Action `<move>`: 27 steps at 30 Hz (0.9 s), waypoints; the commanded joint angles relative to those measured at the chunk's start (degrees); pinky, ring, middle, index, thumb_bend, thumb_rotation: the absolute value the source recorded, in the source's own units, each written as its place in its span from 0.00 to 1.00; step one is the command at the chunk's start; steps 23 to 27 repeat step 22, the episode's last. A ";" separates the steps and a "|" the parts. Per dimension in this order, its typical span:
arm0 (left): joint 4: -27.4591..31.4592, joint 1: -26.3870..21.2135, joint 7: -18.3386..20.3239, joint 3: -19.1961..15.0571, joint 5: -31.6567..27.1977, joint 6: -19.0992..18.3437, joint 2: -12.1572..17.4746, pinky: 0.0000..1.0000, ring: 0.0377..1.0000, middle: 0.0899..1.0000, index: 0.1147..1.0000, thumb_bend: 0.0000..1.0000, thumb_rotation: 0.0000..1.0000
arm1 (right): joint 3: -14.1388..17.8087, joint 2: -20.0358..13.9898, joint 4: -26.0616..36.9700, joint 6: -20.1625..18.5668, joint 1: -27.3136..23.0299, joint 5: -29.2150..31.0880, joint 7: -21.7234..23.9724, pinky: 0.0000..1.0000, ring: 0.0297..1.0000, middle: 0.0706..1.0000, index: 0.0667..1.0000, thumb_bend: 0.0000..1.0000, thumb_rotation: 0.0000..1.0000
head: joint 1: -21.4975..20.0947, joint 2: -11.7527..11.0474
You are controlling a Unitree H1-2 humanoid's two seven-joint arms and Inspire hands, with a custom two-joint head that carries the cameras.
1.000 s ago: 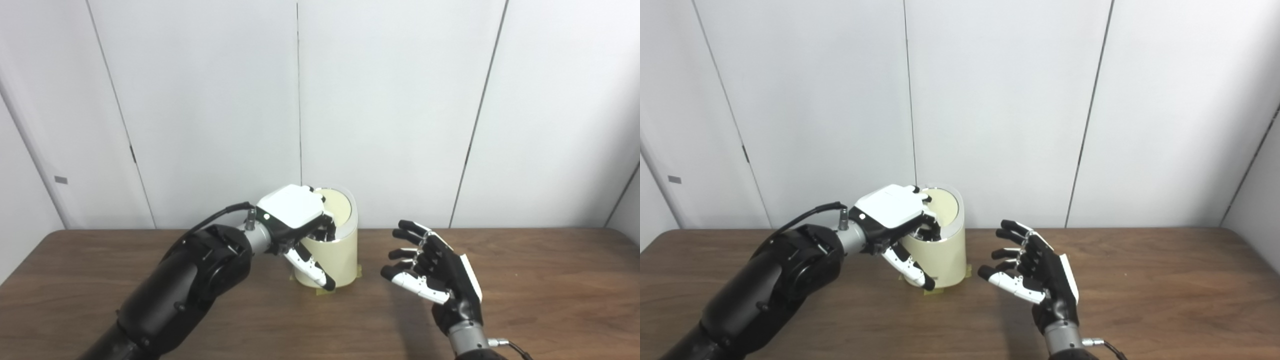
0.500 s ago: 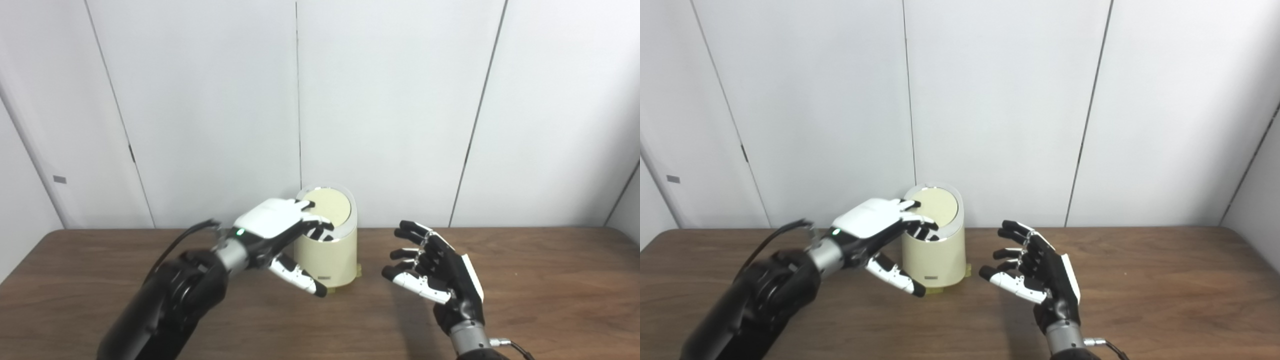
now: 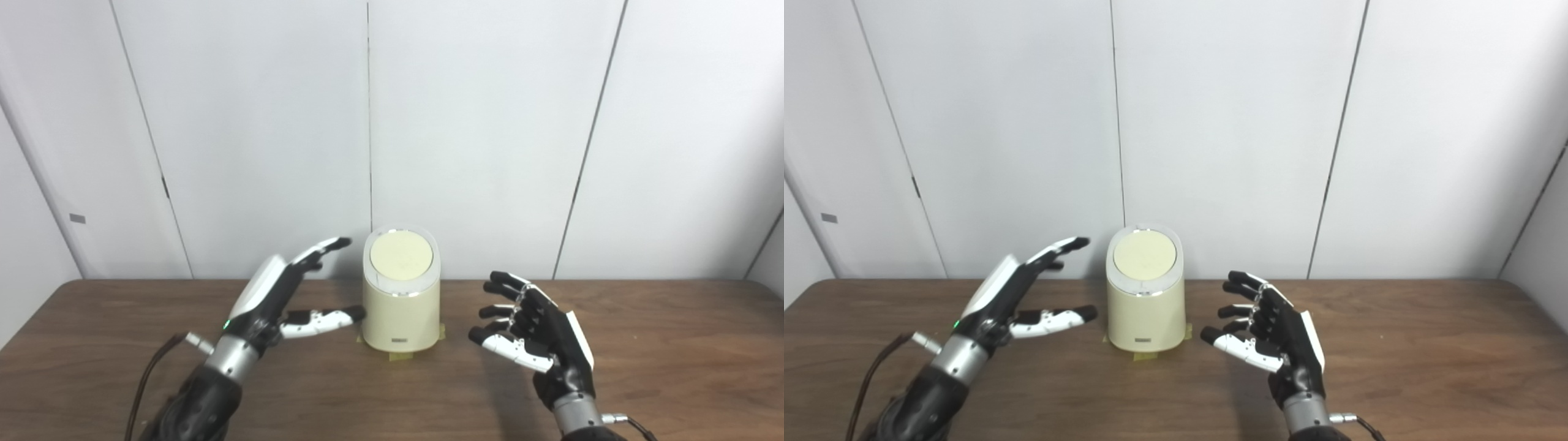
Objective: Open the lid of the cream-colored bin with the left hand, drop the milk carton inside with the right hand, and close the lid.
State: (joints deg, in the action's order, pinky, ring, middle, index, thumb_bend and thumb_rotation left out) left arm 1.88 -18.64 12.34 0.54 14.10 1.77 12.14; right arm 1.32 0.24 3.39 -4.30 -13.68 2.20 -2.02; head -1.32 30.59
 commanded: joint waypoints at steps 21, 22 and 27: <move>1.46 8.20 -3.22 -3.60 -13.89 3.83 -3.66 0.55 0.64 0.69 0.78 0.73 0.33 | -1.98 -3.02 2.76 3.14 -0.77 -5.33 1.06 0.51 0.57 0.69 0.70 0.78 0.12 | -0.15 0.56; 1.57 8.24 -3.20 -3.52 -13.97 3.80 -3.59 0.55 0.65 0.69 0.78 0.73 0.33 | -2.11 -3.07 2.84 3.17 -0.72 -5.52 1.10 0.50 0.57 0.70 0.70 0.78 0.12 | 0.01 0.74; 1.57 8.24 -3.20 -3.52 -13.97 3.80 -3.59 0.55 0.65 0.69 0.78 0.73 0.33 | -2.11 -3.07 2.84 3.17 -0.72 -5.52 1.10 0.50 0.57 0.70 0.70 0.78 0.12 | 0.01 0.74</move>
